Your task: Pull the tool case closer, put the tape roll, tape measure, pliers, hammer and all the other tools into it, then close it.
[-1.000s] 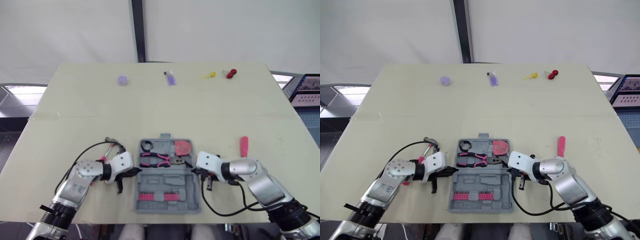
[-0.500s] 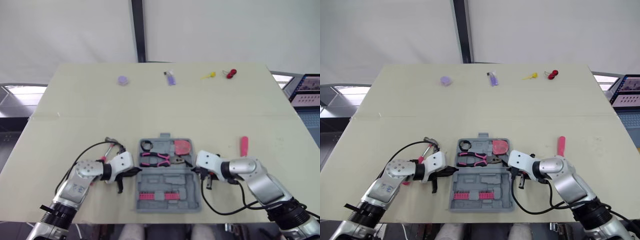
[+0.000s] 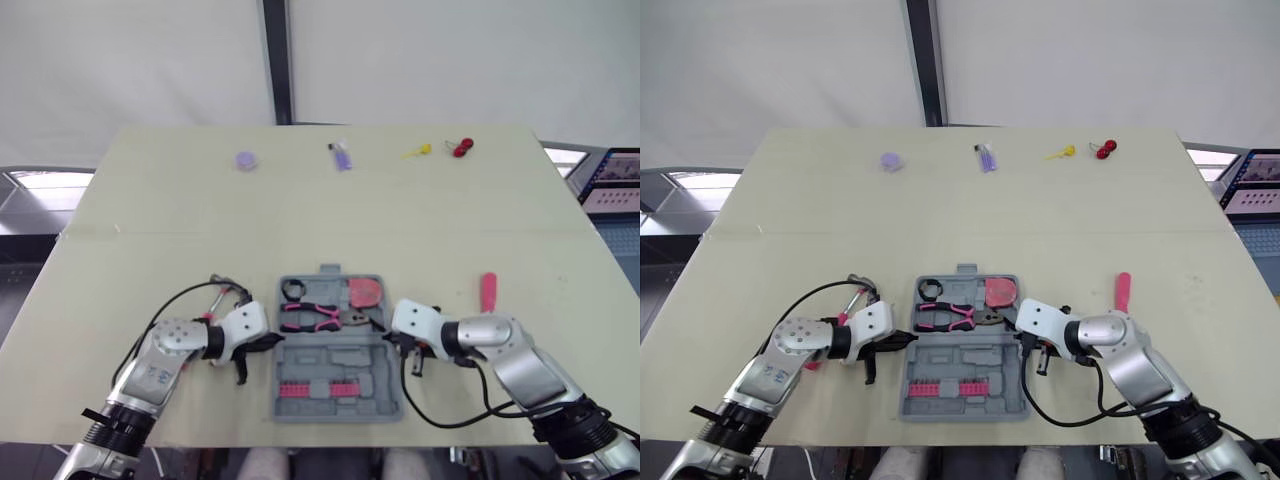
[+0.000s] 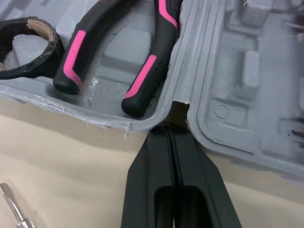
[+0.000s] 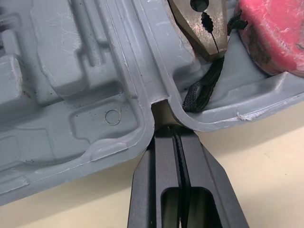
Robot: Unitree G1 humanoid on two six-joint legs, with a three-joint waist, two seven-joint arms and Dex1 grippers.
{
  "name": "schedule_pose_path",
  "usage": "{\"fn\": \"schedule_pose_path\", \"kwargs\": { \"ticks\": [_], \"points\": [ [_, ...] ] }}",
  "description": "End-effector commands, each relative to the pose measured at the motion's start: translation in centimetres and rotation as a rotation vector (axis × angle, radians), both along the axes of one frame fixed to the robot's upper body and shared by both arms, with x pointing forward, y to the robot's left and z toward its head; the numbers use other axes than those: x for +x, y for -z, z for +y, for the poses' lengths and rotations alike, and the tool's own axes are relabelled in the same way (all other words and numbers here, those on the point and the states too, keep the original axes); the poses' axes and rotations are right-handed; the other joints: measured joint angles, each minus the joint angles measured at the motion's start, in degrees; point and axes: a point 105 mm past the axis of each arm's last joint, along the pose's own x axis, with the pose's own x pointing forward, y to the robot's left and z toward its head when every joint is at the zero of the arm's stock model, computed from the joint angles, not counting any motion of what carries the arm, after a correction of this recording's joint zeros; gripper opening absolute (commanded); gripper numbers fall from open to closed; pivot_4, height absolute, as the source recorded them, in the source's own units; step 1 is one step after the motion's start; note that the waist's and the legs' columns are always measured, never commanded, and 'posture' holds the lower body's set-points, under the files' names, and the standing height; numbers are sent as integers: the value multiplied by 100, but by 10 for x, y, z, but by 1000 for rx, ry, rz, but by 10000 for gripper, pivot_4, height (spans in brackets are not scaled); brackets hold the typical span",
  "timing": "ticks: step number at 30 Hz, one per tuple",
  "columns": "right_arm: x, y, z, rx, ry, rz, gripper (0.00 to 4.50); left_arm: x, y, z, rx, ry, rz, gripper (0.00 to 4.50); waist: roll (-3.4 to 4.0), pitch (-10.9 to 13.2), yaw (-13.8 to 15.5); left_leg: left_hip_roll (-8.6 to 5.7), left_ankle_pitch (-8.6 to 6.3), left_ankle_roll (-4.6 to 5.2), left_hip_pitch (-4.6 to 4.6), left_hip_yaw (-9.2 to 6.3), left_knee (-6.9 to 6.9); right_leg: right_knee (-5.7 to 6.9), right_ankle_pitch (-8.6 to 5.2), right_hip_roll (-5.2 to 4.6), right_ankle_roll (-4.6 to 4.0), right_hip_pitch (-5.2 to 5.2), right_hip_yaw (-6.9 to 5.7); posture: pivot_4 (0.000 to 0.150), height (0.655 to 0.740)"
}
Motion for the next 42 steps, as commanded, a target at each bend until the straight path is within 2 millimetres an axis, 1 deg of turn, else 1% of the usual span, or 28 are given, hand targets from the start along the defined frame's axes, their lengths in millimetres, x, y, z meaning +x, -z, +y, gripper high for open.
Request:
{"fn": "schedule_pose_path", "kwargs": {
  "ticks": [1,6,18,27,30,37,42],
  "points": [
    [-5,-6,22,58,-67,-26,536,-2,-2,-22,-37,52,-24,0,0,0,0,0,0,0,0,0,0,0,0,0,0,0,0,1500,7400],
    [-8,-5,22,58,-76,-13,536,-4,-1,-22,-36,55,-18,0,0,0,0,0,0,0,0,0,0,0,0,0,0,0,0,1500,7400],
    [-7,-4,16,46,-63,-16,536,-3,0,-19,-25,50,-15,0,0,0,2,0,0,0,0,0,0,-1,0,0,0,0,0,1500,7400],
    [-5,-2,7,26,-45,-10,536,-3,1,-8,-7,26,-9,0,0,0,-2,0,0,0,-1,0,-1,-2,0,0,0,0,0,1500,7400],
    [-3,-1,-1,10,-31,-10,536,-3,2,0,3,6,-3,0,1,0,-4,0,0,0,-1,0,-2,-2,0,0,0,-1,0,1500,7400],
    [-2,0,-13,-12,-15,-8,536,-4,3,9,14,-17,3,0,2,1,-16,0,0,0,-3,1,-8,-5,0,0,0,-4,0,1500,7400],
    [-3,1,-18,-18,-8,-9,536,-6,3,14,10,-36,10,0,2,1,-35,0,0,0,-2,1,-14,-7,0,0,0,-6,-1,1500,7400]
  ]
}}
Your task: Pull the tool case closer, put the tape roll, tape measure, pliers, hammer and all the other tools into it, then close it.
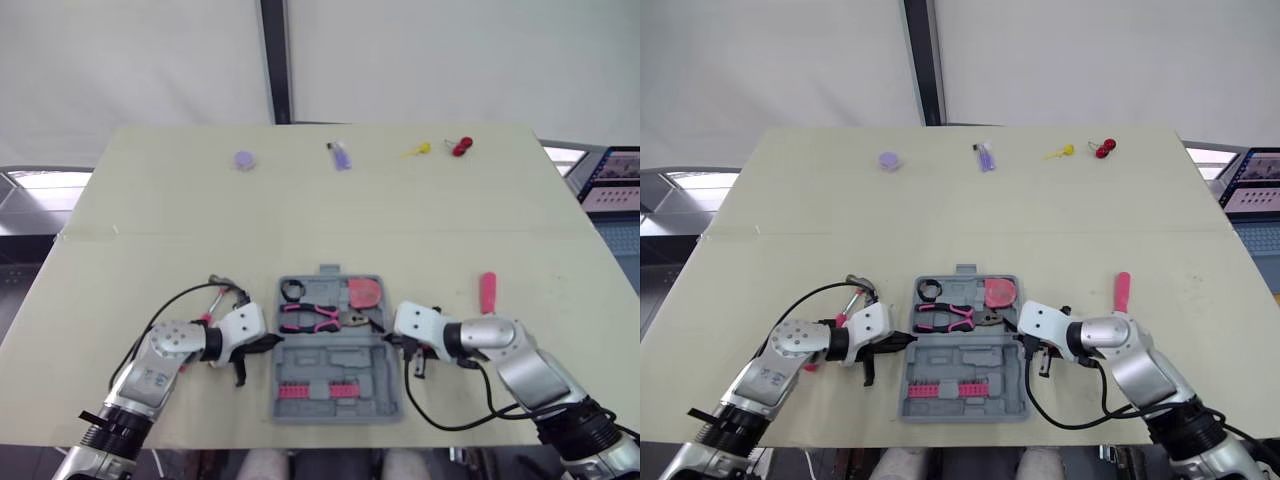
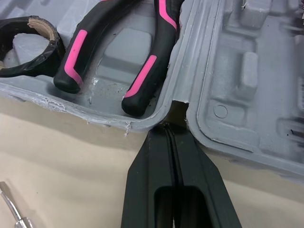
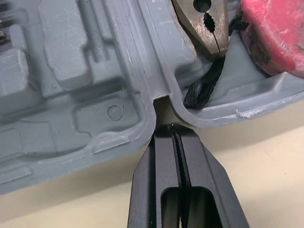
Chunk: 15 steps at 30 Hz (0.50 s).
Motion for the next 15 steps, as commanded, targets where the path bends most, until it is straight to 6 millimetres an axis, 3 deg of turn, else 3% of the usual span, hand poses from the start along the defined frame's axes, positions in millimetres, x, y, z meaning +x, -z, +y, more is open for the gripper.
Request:
{"fn": "schedule_pose_path", "kwargs": {
  "ticks": [1,15],
  "points": [
    [-2,2,-9,-12,13,12,536,-4,3,7,5,-25,19,0,0,0,-18,0,0,0,0,0,-1,-1,0,0,0,0,0,1500,7400],
    [2,2,-10,-8,19,6,536,-5,4,19,34,-42,14,0,0,0,-128,0,0,0,2,0,-13,-5,0,0,0,-1,-1,1500,7400]
  ]
}}
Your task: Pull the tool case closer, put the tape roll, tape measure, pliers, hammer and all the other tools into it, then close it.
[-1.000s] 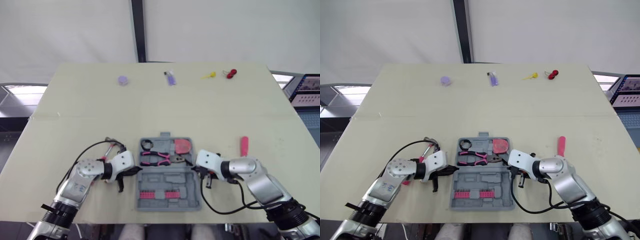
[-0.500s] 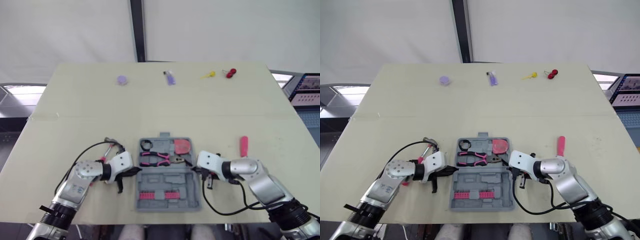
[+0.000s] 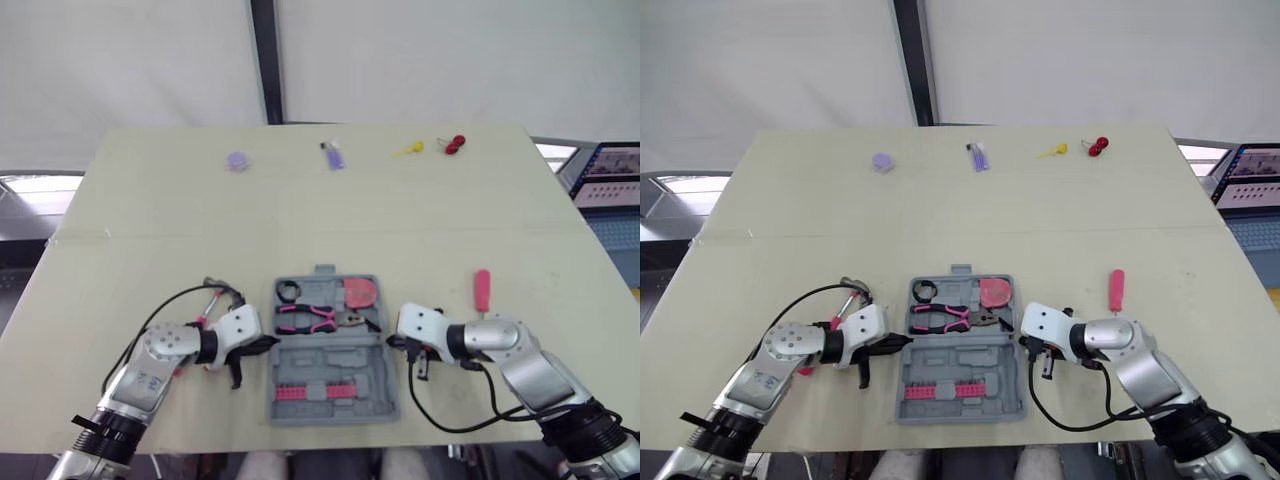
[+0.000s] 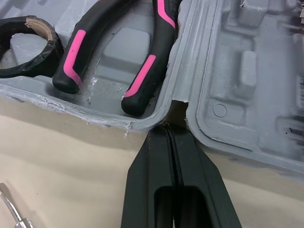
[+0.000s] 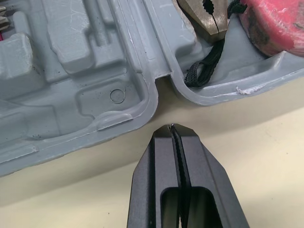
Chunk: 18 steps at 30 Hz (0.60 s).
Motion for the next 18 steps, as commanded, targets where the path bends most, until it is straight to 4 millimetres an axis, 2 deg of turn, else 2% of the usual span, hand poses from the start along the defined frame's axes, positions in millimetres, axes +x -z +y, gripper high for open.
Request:
{"fn": "schedule_pose_path", "kwargs": {
  "ticks": [1,14,18],
  "points": [
    [3,1,-7,-16,23,3,536,-3,4,13,32,-32,9,0,0,0,-11,0,0,0,0,0,-1,0,0,0,0,0,0,1500,7400],
    [6,1,-7,-16,14,-2,536,-1,-1,25,16,-77,-6,0,0,0,-23,0,0,0,3,2,-7,-1,0,0,0,-2,0,1500,7400],
    [8,-2,-7,-8,13,-4,536,-1,-11,20,-52,-66,-6,0,0,0,-25,0,0,0,3,2,-7,-1,0,0,0,-3,0,1500,7400]
  ]
}}
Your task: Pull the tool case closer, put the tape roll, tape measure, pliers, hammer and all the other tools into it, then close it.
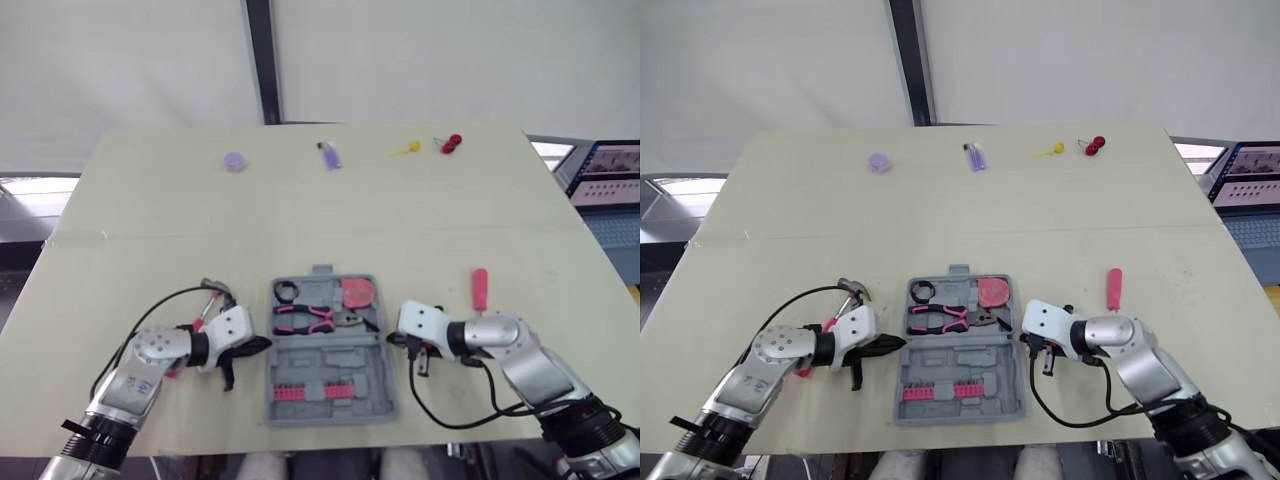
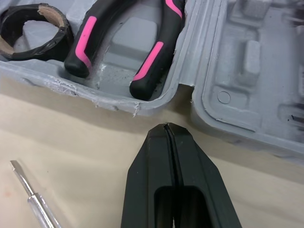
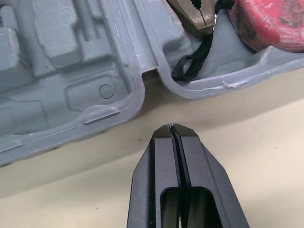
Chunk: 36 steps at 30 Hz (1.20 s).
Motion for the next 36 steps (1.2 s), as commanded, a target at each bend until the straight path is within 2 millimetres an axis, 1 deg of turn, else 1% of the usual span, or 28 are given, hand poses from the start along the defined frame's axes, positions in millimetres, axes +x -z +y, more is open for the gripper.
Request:
{"fn": "schedule_pose_path", "kwargs": {
  "ticks": [1,4,7,10,11,13,14,16,17,18,19,20,21,23,24,27,32,34,36],
  "points": [
    [1,-2,-6,-4,14,5,536,0,-12,3,-53,-17,-11,0,0,0,3,0,0,0,0,0,0,0,0,0,0,0,0,1500,7400],
    [1,-10,-11,-9,14,-5,536,-1,-22,2,-95,-14,-7,0,0,1,15,0,0,0,-3,0,1,-1,0,0,0,-1,0,1500,7400],
    [0,-25,-19,1,25,-20,536,-2,-40,6,-140,-22,-12,0,-1,7,18,0,0,0,-7,-1,1,-2,0,-1,0,-4,0,1500,7400],
    [-1,-50,-32,75,101,-23,536,-1,-73,13,-230,-61,-41,0,-1,10,10,0,0,0,-9,-1,-2,-2,0,0,0,-10,0,1500,7400],
    [-1,-63,-44,116,149,-31,536,3,-88,24,-258,-118,-73,0,-1,10,10,1,0,0,-8,-1,-2,0,0,0,0,-9,0,1500,7400],
    [-2,-79,-60,181,218,-51,536,8,-107,40,-287,-205,-110,0,-3,14,12,1,0,0,-10,-2,-4,-3,0,0,0,-10,0,1500,7400],
    [0,-86,-69,222,266,-69,71,9,-114,49,-298,-253,-126,2555,-4,15,14,1,0,0,-9,-2,-4,-2,0,-1,0,-9,0,1500,7400],
    [9,-102,-110,342,494,-116,5739,12,-127,87,-326,-438,-190,8599,-4,15,14,0,0,0,-6,-1,-4,-3,0,-1,0,-6,0,1500,7400],
    [11,-107,-125,391,569,-129,9006,11,-130,100,-338,-499,-211,12800,-4,15,12,0,0,0,-6,-1,-4,-3,0,-1,0,-5,0,1500,7400],
    [11,-110,-144,419,646,-151,13656,10,-132,119,-344,-595,-238,17705,-4,15,12,0,0,0,-6,0,-5,-3,0,-1,0,-5,0,1500,7400],
    [9,-109,-160,426,700,-174,19211,7,-130,133,-343,-668,-250,23413,-4,15,11,0,0,0,-5,1,-10,-6,0,-1,0,-6,0,1500,7400],
    [8,-109,-176,437,759,-201,23384,2,-126,149,-339,-749,-263,27448,-4,15,9,0,0,0,-4,1,-12,-5,0,0,0,-6,0,1500,7400],
    [6,-109,-192,458,813,-231,29126,-4,-120,165,-321,-829,-274,33389,-4,15,6,0,0,0,-3,2,-17,-7,0,0,0,-6,-1,1500,7400],
    [4,-107,-211,490,890,-283,38930,-17,-111,179,-287,-904,-285,43475,-4,15,-19,0,0,0,-2,6,-21,-10,0,0,1,-8,-1,1500,7400],
    [4,-105,-215,497,906,-296,44538,-20,-109,181,-278,-918,-289,45000,-5,15,-20,0,0,0,-1,14,-22,-15,0,-1,1,-8,0,1500,7400],
    [1,-95,-232,540,1005,-355,44538,-36,-97,206,-289,-1085,-337,45000,-7,16,-44,1,0,0,0,15,-17,-10,0,-1,0,-8,2,1500,7400],
    [-2,-83,-251,553,1106,-419,44538,-47,-89,227,-294,-1238,-408,45000,-7,15,-16,2,0,0,1,15,-16,-11,0,-2,0,-7,2,1500,7400],
    [-5,-81,-260,565,1146,-445,44538,-53,-87,238,-311,-1310,-430,45000,-6,15,-13,2,0,0,1,15,-16,-11,0,-2,1,-7,2,1500,7400],
    [-7,-79,-268,575,1172,-456,44538,-57,-83,245,-302,-1340,-428,45000,-7,15,-29,2,0,0,2,15,-17,-10,0,-1,0,-7,2,1500,7400]
  ]
}}
